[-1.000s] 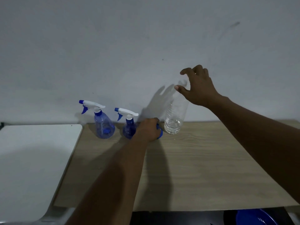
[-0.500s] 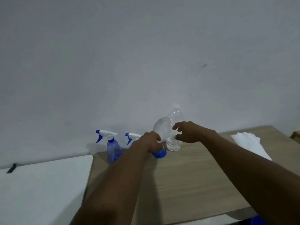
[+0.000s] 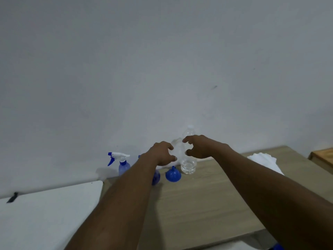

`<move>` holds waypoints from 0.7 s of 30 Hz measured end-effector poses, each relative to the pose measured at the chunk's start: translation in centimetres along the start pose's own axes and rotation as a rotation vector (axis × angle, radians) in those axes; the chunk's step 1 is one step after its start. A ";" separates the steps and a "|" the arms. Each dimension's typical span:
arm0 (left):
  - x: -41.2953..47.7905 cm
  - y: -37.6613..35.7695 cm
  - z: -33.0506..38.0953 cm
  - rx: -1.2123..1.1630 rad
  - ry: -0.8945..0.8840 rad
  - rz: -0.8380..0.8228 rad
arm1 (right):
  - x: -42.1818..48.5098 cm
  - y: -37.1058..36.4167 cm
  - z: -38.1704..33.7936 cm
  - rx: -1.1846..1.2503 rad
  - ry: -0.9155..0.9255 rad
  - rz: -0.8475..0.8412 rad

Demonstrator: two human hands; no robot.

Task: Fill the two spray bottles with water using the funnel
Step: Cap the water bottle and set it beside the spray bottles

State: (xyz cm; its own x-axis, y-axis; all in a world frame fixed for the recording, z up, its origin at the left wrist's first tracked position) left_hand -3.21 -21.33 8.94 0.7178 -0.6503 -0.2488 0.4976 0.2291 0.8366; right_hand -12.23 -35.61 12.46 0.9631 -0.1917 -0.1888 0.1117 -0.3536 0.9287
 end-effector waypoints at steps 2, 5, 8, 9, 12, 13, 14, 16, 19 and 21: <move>-0.3 -0.2 0.9 -0.001 0.003 0.000 | -0.8 0.6 0.6 -0.010 -0.004 0.002; -0.4 -0.4 2.8 0.001 -0.008 0.018 | -2.0 1.6 2.1 -0.017 -0.005 0.002; -0.4 -1.4 5.3 -0.006 -0.019 0.023 | -3.6 2.4 4.8 -0.021 -0.032 -0.003; -0.3 -2.0 6.4 -0.003 -0.026 0.019 | -4.2 2.6 6.1 -0.019 -0.050 -0.001; 0.1 -4.5 10.3 0.001 -0.050 0.006 | -6.6 3.3 10.8 -0.007 -0.116 0.004; 0.4 -5.5 11.6 -0.005 -0.056 0.000 | -7.5 3.4 12.6 0.003 -0.140 0.005; 0.6 -6.6 13.0 -0.007 -0.061 -0.008 | -8.6 3.5 14.4 0.015 -0.163 0.006; 1.2 -9.0 16.0 0.005 -0.082 -0.029 | -10.6 3.6 18.2 0.046 -0.207 0.016; 2.1 -12.9 20.2 0.024 -0.126 -0.080 | -13.7 3.6 23.9 0.114 -0.285 0.048; 2.6 -15.3 22.5 0.028 -0.144 -0.119 | -15.5 3.3 27.2 0.181 -0.333 0.078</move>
State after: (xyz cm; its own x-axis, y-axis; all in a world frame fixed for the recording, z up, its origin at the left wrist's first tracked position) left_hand -19.88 -42.84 6.46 0.5764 -0.7690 -0.2764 0.5596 0.1250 0.8193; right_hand -33.45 -58.75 9.78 0.8317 -0.5002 -0.2410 -0.0321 -0.4767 0.8785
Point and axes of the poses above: each hand's wrist, its own x-axis towards the middle knuckle, its own y-axis out of the back of the hand, z = x × y, the point moved 5 cm from there along x, towards the middle knuckle, and after that the axes turned 5 degrees about -z, right-handed, at the moved point
